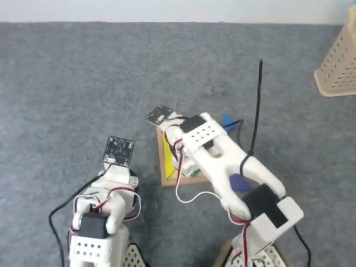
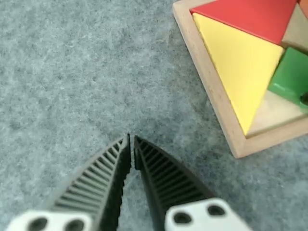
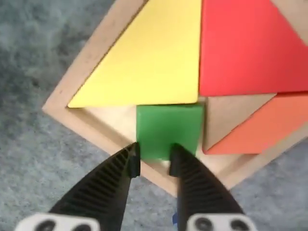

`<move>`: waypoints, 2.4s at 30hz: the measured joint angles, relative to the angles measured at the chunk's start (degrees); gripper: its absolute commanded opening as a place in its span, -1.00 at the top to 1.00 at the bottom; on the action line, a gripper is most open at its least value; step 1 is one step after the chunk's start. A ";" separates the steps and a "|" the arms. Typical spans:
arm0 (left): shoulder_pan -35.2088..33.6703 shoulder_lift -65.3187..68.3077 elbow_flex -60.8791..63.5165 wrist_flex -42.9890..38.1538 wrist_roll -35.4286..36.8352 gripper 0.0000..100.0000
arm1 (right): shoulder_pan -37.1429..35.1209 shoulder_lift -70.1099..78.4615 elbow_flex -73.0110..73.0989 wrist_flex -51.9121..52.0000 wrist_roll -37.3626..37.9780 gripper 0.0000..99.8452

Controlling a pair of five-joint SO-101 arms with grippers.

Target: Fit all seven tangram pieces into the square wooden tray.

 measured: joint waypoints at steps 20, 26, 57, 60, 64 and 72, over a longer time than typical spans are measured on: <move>0.09 0.00 0.00 0.00 0.00 0.98 | 6.24 0.00 0.00 -2.90 0.00 0.87; 0.09 0.00 0.00 0.00 0.00 0.98 | 6.24 1.05 0.00 -3.16 0.09 0.87; 0.09 0.00 0.00 0.00 0.00 0.98 | 8.62 4.31 -3.25 -7.65 -4.92 0.87; 0.09 0.00 0.00 0.00 0.00 0.98 | 8.97 -1.05 1.32 -10.64 -5.19 0.86; 0.09 0.00 0.00 0.00 0.00 0.98 | 10.46 -10.02 6.42 -11.87 -5.19 0.86; 0.09 0.00 0.00 0.00 0.00 0.98 | 16.44 -14.15 8.35 -11.87 -5.27 0.86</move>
